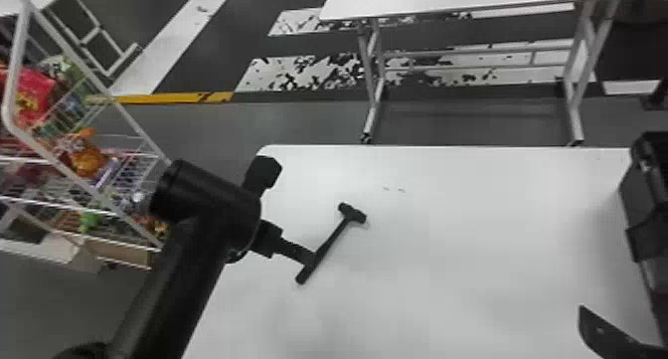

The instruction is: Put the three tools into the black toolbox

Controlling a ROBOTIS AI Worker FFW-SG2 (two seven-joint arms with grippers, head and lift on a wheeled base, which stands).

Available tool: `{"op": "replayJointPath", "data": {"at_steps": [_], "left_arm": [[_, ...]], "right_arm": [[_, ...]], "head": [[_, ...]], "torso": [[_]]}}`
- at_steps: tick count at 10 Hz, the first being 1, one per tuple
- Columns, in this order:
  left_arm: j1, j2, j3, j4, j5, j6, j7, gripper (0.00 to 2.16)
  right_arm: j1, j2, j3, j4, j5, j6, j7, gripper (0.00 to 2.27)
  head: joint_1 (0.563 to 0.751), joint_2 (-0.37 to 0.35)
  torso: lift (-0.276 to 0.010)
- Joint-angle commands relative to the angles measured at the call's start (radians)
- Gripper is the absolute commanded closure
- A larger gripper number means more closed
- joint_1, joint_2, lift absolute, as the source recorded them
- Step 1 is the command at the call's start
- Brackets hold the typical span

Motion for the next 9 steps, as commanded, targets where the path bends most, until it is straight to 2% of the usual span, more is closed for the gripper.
{"op": "replayJointPath", "data": {"at_steps": [1, 2, 3, 4, 5, 9], "left_arm": [[-0.051, -0.014, -0.075, 0.061, -0.003, -0.051, 0.014, 0.12], [-0.090, -0.020, -0.115, 0.119, 0.000, -0.073, 0.022, 0.12], [-0.105, -0.040, -0.123, 0.161, 0.003, -0.103, 0.023, 0.12], [-0.111, -0.044, -0.149, 0.185, 0.002, -0.122, 0.034, 0.14], [-0.120, -0.043, -0.170, 0.210, 0.000, -0.152, 0.040, 0.14], [-0.159, -0.044, -0.199, 0.254, -0.003, -0.156, 0.036, 0.14]], "right_arm": [[0.010, 0.002, -0.004, 0.004, 0.000, -0.007, 0.000, 0.08], [0.013, 0.002, -0.012, 0.006, 0.000, -0.010, 0.000, 0.08], [0.013, 0.002, -0.012, 0.016, 0.000, -0.022, 0.002, 0.08], [0.006, 0.002, -0.012, 0.030, -0.002, -0.028, 0.002, 0.08], [-0.004, 0.002, -0.013, 0.044, -0.003, -0.038, 0.002, 0.08], [-0.031, 0.002, -0.027, 0.081, -0.011, -0.044, 0.000, 0.08]], "head": [[0.695, 0.279], [0.695, 0.263], [0.695, 0.241], [0.695, 0.222], [0.695, 0.206], [0.695, 0.181]], "torso": [[-0.051], [-0.051], [-0.051], [-0.051], [-0.051], [-0.051]]}}
